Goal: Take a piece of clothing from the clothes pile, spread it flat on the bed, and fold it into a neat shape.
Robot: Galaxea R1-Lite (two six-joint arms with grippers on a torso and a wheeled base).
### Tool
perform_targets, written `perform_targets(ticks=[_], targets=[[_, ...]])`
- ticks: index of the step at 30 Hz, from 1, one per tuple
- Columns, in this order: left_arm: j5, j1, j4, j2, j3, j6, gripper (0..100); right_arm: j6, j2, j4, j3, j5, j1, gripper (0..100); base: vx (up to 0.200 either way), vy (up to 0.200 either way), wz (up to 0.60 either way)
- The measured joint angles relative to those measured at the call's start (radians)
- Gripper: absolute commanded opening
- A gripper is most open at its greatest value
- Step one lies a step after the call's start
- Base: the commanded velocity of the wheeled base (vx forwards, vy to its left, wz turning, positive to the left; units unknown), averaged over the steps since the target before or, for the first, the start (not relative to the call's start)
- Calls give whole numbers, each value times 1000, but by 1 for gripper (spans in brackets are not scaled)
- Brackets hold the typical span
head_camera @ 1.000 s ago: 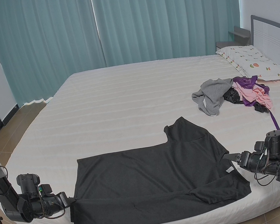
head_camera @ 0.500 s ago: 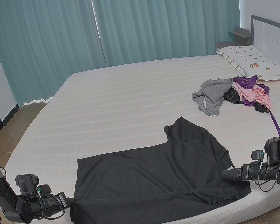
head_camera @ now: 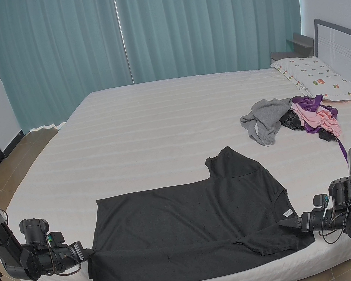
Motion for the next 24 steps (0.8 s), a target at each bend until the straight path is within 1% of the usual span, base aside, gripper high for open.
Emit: perform_targets(ticks=[14,18,21,24], targets=[[0,-1,0,-15,16,1,0,11,0,1,-10,-1,-29,0,0,0,0],[0,0,0,-38,28,-4,0,45,-36,1,9,-1,-33,0,0,0,0],[0,0,0,-67,37,-31,0,75,-77,1,23,-2,-37,0,0,0,0],[0,0,0,-105,44,-89,0,98,-130,1,45,-2,-43,0,0,0,0]])
